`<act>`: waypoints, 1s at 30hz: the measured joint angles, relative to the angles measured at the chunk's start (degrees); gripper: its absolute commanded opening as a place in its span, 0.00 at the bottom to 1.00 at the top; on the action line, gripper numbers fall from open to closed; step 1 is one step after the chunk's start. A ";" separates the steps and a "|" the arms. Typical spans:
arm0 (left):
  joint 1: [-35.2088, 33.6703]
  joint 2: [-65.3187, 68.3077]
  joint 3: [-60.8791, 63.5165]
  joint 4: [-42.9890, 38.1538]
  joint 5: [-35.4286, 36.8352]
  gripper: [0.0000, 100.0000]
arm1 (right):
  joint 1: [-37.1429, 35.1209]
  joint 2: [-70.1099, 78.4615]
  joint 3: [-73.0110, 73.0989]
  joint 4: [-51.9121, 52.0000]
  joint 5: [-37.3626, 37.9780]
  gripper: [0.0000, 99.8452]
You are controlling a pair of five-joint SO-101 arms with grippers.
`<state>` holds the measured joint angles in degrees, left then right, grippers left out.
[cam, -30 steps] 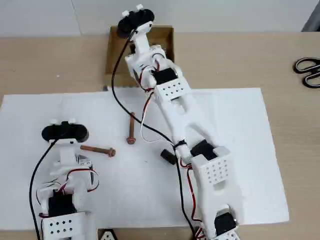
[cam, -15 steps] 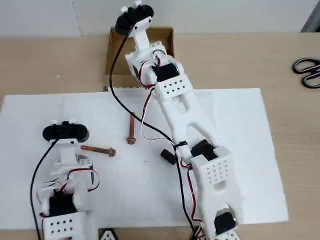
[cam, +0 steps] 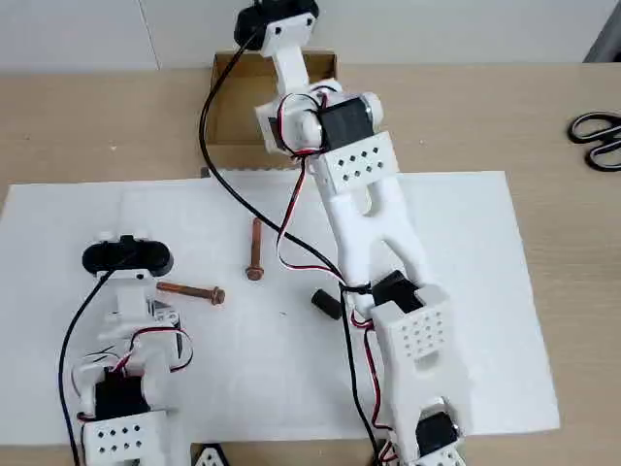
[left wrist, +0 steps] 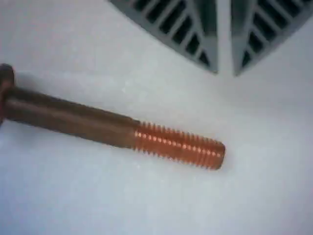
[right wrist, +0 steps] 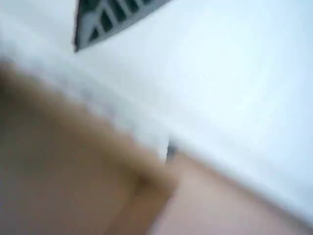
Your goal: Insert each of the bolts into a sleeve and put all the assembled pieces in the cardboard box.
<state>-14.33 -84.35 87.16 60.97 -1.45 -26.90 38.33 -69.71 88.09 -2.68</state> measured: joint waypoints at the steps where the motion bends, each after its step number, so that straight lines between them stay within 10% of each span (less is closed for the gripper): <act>1: 0.00 0.00 0.00 0.00 0.00 0.01 | 0.00 0.00 -0.97 2.81 -0.70 0.21; 11: 0.00 0.00 0.00 0.00 0.00 0.01 | 0.00 -0.44 -2.73 10.11 -10.29 0.01; 30: 0.00 0.00 0.00 0.00 0.00 0.01 | 0.00 -42.20 50.81 10.11 -18.64 0.11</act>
<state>-14.33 -84.35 87.16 60.97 -1.45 -26.90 -3.87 -18.90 98.20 -21.32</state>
